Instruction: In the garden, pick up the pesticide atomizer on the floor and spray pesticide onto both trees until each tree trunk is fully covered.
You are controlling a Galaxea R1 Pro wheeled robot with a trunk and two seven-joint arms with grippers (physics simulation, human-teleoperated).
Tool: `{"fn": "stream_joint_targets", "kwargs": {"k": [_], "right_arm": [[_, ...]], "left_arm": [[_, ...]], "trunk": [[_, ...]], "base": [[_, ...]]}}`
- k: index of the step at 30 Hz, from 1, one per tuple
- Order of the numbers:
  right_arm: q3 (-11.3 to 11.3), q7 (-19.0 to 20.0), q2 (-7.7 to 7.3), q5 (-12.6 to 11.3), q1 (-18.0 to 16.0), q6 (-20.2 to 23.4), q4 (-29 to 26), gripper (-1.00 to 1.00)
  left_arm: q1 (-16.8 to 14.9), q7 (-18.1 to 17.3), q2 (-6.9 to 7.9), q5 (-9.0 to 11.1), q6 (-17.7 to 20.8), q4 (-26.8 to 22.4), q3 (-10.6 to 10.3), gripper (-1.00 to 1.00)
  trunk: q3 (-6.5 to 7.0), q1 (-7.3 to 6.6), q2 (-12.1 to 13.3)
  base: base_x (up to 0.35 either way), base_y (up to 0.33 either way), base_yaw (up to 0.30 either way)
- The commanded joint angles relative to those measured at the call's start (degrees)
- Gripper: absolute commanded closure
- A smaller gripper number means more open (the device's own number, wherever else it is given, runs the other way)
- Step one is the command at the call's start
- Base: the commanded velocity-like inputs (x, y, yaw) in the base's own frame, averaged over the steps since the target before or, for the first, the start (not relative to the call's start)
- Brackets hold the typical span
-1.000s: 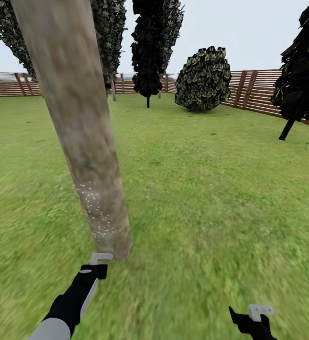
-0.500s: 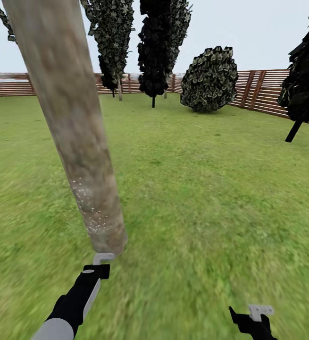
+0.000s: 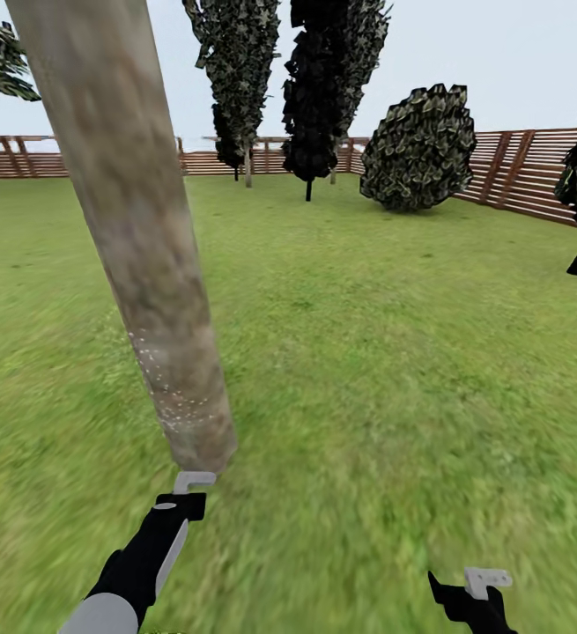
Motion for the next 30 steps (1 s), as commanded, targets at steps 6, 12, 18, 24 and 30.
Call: {"fn": "stream_joint_targets", "kwargs": {"k": [6,12,18,24,30], "right_arm": [[0.0,0.0,0.00,0.0,0.0,0.0,0.0,-1.00],[0.0,0.0,0.00,0.0,0.0,0.0,0.0,-1.00],[0.0,0.0,0.00,0.0,0.0,0.0,0.0,-1.00],[0.0,0.0,0.00,0.0,0.0,0.0,0.0,-1.00],[0.0,0.0,0.00,0.0,0.0,0.0,0.0,-1.00]], "left_arm": [[0.0,0.0,0.00,0.0,0.0,0.0,0.0,1.00],[0.0,0.0,0.00,0.0,0.0,0.0,0.0,1.00],[0.0,0.0,0.00,0.0,0.0,0.0,0.0,1.00],[0.0,0.0,0.01,0.0,0.0,0.0,0.0,1.00],[0.0,0.0,0.09,0.0,0.0,0.0,0.1,1.00]], "trunk": [[0.00,0.00,0.0],[0.00,0.00,0.0],[0.00,0.00,0.0],[0.00,0.00,0.0],[0.00,0.00,0.0]], "base": [[0.078,-0.271,0.072],[0.043,-0.271,0.011],[0.001,-0.270,0.227],[0.000,-0.269,0.276],[0.000,-0.268,0.223]]}}
